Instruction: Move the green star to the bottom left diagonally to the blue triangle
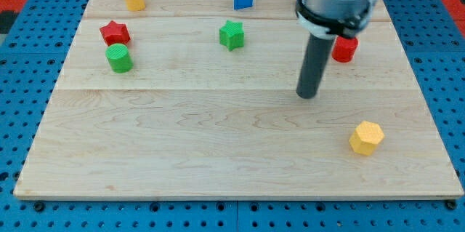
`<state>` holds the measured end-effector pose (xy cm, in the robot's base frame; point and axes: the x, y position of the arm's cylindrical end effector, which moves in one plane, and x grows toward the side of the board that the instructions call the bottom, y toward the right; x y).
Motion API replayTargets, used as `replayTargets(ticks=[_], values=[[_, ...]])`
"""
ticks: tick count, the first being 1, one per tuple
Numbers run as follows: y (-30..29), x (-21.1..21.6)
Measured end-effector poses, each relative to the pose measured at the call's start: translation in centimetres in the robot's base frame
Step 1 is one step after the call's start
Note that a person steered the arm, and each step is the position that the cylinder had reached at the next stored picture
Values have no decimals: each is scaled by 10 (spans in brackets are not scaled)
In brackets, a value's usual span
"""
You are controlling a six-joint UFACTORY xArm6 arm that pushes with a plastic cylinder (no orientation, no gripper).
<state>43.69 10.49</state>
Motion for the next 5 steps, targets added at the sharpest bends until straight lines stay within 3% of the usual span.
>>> replayTargets(ticks=[2,3,5], values=[[-17,-43],[-18,-39],[-18,-117]])
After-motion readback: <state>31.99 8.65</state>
